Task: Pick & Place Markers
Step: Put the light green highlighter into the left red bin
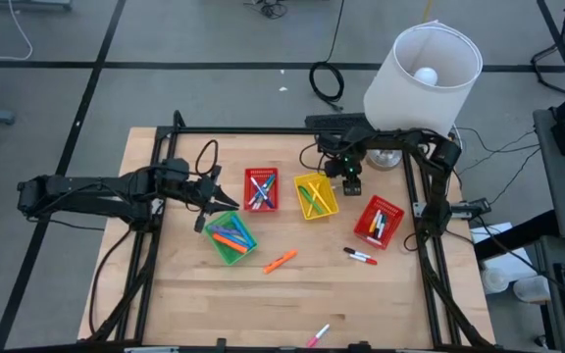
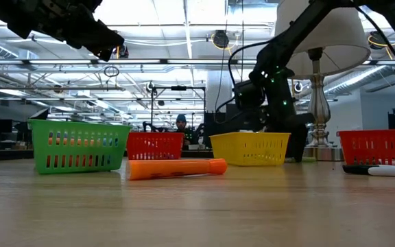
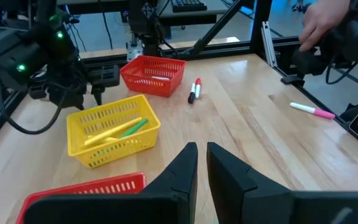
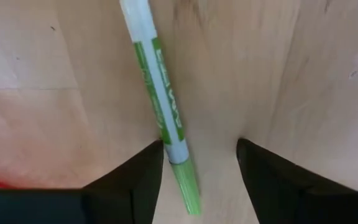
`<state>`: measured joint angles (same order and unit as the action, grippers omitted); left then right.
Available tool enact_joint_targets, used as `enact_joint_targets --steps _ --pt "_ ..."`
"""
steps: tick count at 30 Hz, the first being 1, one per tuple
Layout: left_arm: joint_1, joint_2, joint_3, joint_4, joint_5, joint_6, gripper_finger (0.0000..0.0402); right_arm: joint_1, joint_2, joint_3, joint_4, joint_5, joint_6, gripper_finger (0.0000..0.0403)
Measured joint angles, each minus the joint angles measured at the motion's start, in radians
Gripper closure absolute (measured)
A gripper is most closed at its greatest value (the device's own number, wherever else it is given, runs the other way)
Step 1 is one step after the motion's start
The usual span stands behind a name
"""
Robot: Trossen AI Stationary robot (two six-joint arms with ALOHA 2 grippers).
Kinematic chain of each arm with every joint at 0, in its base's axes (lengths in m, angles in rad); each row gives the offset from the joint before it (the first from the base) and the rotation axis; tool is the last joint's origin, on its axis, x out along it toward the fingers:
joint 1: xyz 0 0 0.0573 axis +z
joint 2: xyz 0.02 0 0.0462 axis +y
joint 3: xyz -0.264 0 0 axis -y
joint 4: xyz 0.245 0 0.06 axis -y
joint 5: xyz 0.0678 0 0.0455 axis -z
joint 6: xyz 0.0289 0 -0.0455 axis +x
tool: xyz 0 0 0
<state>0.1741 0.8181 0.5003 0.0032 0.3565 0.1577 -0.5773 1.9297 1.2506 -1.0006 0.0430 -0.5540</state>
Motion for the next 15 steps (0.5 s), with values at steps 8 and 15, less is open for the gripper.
enact_joint_targets --steps 8,15 --pt "-0.003 0.000 0.000 0.012 0.000 -0.012 0.0360 0.042 0.015 -0.091 0.085 0.023 0.013 0.0251" --pt "-0.030 0.000 0.000 0.029 -0.001 -0.015 0.0360 0.068 0.049 -0.113 0.070 0.030 -0.009 0.0352"
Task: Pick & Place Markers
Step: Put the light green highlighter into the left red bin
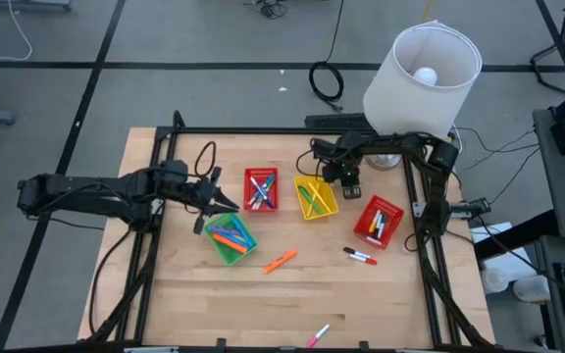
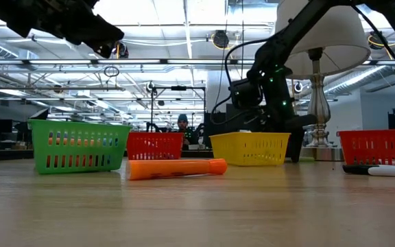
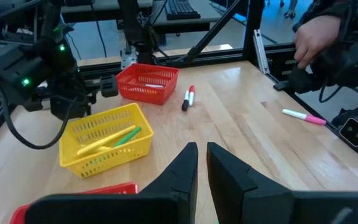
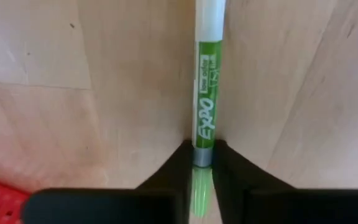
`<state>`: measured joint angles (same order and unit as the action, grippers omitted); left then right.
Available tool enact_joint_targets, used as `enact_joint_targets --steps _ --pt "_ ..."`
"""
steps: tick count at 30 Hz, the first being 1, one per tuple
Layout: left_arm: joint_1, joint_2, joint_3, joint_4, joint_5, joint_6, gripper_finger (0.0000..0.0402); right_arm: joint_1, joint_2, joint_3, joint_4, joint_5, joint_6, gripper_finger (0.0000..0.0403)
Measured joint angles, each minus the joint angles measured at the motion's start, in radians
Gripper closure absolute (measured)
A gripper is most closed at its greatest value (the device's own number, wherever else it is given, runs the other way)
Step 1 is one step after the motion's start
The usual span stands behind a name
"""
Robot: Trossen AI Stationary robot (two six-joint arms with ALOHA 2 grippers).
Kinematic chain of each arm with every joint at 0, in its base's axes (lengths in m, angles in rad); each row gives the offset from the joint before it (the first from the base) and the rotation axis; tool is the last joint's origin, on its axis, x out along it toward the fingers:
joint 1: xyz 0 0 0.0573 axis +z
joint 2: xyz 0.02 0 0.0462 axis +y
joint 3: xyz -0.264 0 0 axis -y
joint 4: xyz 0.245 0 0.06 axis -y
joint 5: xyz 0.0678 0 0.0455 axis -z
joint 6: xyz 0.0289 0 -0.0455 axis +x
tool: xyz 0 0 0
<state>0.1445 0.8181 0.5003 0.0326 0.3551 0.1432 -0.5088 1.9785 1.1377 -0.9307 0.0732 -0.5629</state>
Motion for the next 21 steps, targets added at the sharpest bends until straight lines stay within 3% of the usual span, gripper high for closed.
enact_joint_targets --steps 3,10,21 --pt "-0.015 0.000 0.000 0.000 -0.020 -0.003 0.0360 0.010 0.000 0.001 -0.002 0.007 -0.006 0.0385" --pt "-0.045 0.000 0.000 -0.001 -0.051 -0.003 0.0360 0.017 -0.005 0.068 -0.032 0.061 0.107 0.0384" --pt "-0.094 0.000 0.000 -0.001 -0.054 -0.022 0.0360 0.051 -0.175 0.132 0.045 0.185 0.205 0.0385"
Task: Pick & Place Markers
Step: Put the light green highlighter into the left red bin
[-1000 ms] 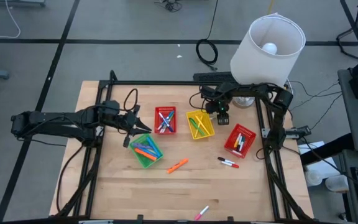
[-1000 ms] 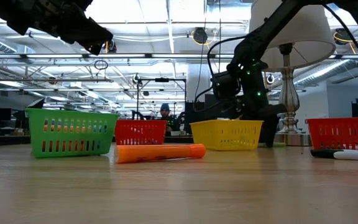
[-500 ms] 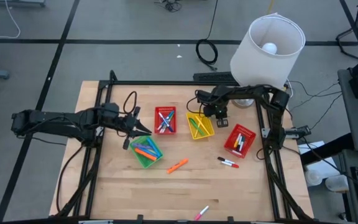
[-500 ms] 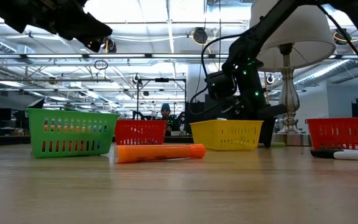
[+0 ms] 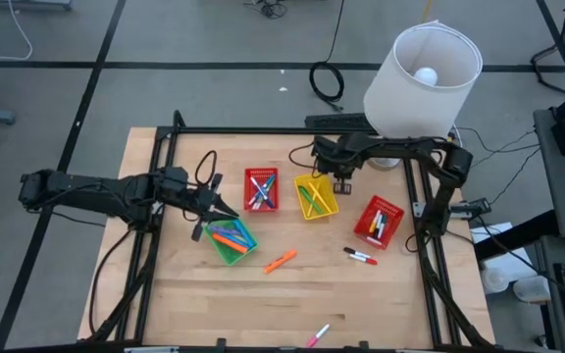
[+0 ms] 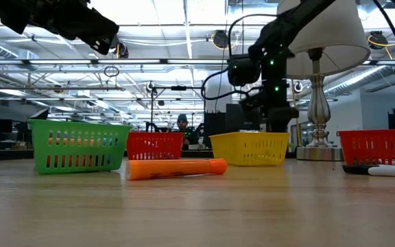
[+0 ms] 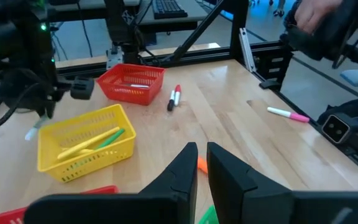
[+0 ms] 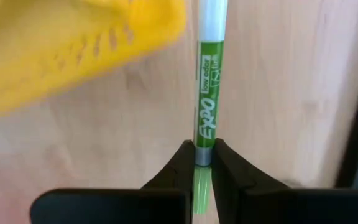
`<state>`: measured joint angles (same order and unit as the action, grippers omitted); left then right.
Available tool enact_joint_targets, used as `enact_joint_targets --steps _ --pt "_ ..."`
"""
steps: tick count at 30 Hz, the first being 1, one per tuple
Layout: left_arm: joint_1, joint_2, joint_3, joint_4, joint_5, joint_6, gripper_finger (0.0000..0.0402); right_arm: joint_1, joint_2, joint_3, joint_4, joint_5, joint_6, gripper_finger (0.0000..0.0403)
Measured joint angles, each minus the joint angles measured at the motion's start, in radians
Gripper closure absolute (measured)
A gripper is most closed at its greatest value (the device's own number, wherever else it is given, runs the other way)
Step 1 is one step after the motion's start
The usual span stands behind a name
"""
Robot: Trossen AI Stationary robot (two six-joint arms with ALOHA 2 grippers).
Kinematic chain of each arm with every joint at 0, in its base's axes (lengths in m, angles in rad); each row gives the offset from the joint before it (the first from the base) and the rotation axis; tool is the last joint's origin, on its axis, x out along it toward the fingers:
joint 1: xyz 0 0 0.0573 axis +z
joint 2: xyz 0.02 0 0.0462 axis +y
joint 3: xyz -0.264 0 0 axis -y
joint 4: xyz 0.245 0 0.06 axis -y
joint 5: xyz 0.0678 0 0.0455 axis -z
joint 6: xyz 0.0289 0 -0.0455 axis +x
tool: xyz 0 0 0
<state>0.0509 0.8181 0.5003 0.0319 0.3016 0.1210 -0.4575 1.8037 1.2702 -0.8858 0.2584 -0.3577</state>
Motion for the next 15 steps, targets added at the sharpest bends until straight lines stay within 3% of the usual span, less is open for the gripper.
enact_joint_targets --steps 7,12,15 --pt "-0.040 0.000 0.000 0.004 -0.053 -0.011 0.0360 0.030 -0.103 0.001 0.075 0.078 0.023 0.0385" --pt "-0.063 0.000 0.000 0.016 -0.077 -0.022 0.0360 0.070 -0.154 0.016 0.126 0.121 -0.075 0.0385" --pt "-0.074 0.000 0.000 0.032 -0.078 -0.022 0.0360 0.112 -0.151 0.066 0.132 0.203 -0.157 0.0385"
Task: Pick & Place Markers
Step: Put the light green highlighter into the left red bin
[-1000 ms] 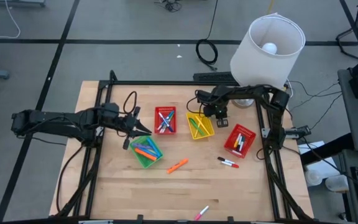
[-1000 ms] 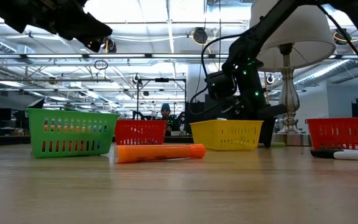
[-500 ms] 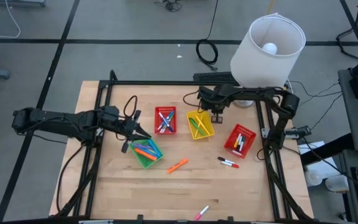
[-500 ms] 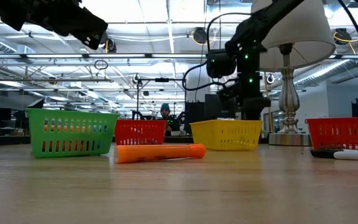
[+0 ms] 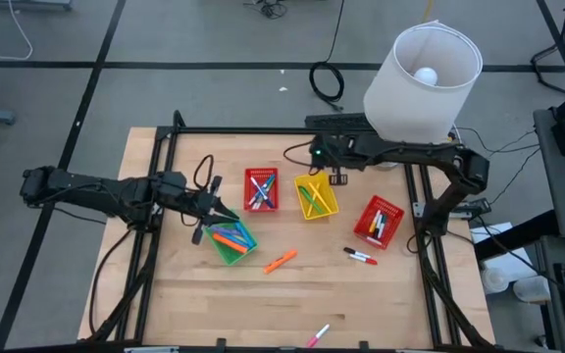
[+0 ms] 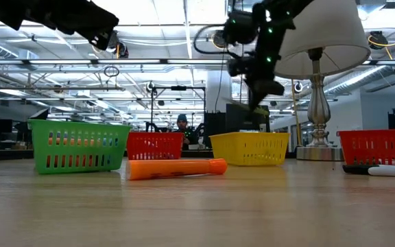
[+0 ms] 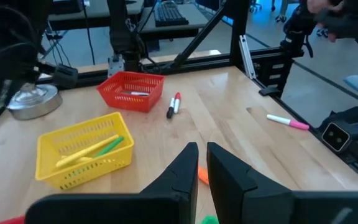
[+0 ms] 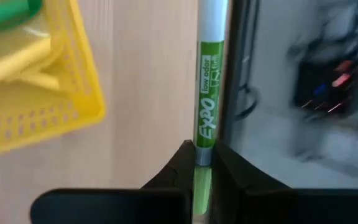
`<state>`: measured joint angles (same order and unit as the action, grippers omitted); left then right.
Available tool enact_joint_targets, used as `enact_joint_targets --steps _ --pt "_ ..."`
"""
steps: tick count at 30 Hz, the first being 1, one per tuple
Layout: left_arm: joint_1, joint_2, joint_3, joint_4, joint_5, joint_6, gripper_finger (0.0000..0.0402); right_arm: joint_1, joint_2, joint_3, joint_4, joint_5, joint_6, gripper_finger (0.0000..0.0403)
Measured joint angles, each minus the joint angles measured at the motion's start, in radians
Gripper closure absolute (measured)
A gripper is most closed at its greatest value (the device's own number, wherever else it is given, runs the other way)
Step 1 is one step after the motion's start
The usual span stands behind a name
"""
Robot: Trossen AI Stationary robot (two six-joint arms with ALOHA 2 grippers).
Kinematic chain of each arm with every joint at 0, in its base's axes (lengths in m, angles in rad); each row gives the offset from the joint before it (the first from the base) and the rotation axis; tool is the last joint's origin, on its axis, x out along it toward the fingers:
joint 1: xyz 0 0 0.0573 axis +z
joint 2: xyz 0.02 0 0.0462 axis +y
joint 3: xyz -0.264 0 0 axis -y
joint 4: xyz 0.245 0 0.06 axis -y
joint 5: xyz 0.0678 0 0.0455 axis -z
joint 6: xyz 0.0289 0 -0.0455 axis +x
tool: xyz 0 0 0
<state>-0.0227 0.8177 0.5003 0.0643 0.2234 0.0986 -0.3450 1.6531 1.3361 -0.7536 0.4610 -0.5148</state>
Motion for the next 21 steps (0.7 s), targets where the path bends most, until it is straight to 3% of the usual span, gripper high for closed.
enact_joint_targets --steps 3,8,14,21 --pt "-0.003 0.000 0.000 0.009 -0.008 0.000 0.0360 0.048 0.035 0.080 0.014 0.047 -0.108 0.0385" --pt "-0.003 0.000 0.000 0.017 -0.009 0.000 0.0360 0.116 0.117 0.194 0.159 0.032 -0.332 0.0385" --pt "-0.003 0.000 0.000 0.016 -0.008 0.000 0.0360 0.185 0.245 0.209 0.386 0.001 -0.763 0.0385" --pt "-0.008 0.000 0.000 0.003 -0.006 0.016 0.0360 0.206 0.387 0.209 0.526 -0.083 -0.969 0.0385"
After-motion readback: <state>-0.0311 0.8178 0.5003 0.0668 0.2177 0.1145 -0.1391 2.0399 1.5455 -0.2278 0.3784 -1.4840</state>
